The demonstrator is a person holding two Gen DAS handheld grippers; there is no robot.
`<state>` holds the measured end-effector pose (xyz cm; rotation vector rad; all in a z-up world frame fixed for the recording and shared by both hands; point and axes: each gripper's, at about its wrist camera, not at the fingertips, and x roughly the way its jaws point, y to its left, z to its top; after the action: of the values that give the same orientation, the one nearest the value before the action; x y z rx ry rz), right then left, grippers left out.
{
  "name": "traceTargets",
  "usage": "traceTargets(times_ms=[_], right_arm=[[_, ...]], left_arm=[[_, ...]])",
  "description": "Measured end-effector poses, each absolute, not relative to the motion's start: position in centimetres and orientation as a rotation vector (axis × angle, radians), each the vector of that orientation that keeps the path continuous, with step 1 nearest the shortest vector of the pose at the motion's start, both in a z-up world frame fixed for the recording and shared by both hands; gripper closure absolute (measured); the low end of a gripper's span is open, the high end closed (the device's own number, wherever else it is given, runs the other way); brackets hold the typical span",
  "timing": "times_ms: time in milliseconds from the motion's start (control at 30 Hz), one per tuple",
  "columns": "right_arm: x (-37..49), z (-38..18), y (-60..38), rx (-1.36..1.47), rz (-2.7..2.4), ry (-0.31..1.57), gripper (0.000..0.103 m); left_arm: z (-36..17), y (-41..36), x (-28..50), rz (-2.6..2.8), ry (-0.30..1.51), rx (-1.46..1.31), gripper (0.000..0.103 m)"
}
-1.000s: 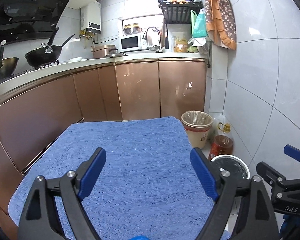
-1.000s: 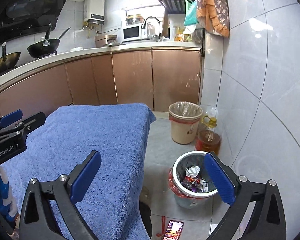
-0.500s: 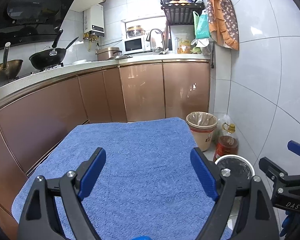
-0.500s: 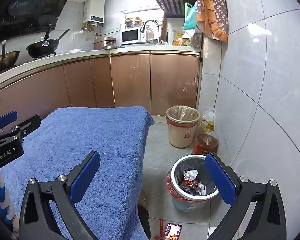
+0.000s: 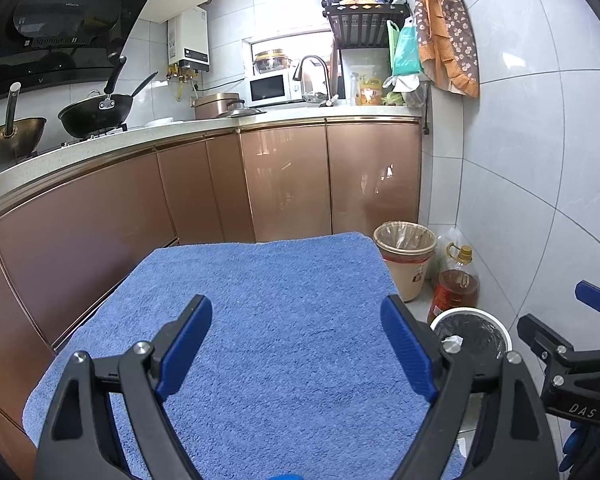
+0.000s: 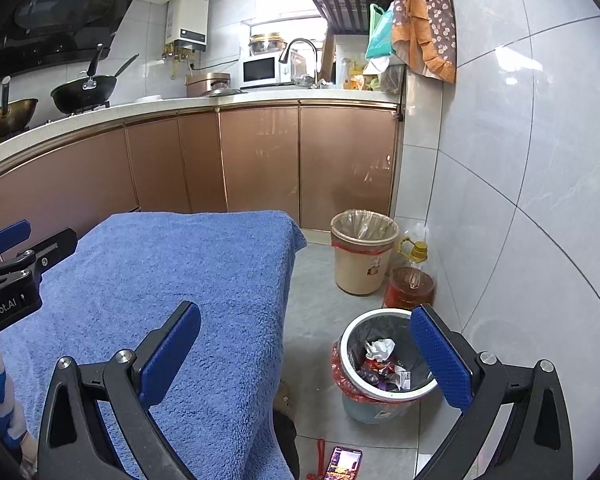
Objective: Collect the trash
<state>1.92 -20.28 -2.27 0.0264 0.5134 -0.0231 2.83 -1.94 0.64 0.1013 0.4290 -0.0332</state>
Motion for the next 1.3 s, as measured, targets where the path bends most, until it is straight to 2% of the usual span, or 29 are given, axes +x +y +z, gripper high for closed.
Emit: traceTargets(times_ms=[1300], right_arm=[[0.6,-1.2,-20.0,0.017,-0.061,0.457,0.000]], left_arm=[[0.6,-1.6,2.4,-0.046,0.423,0.110,0.017]])
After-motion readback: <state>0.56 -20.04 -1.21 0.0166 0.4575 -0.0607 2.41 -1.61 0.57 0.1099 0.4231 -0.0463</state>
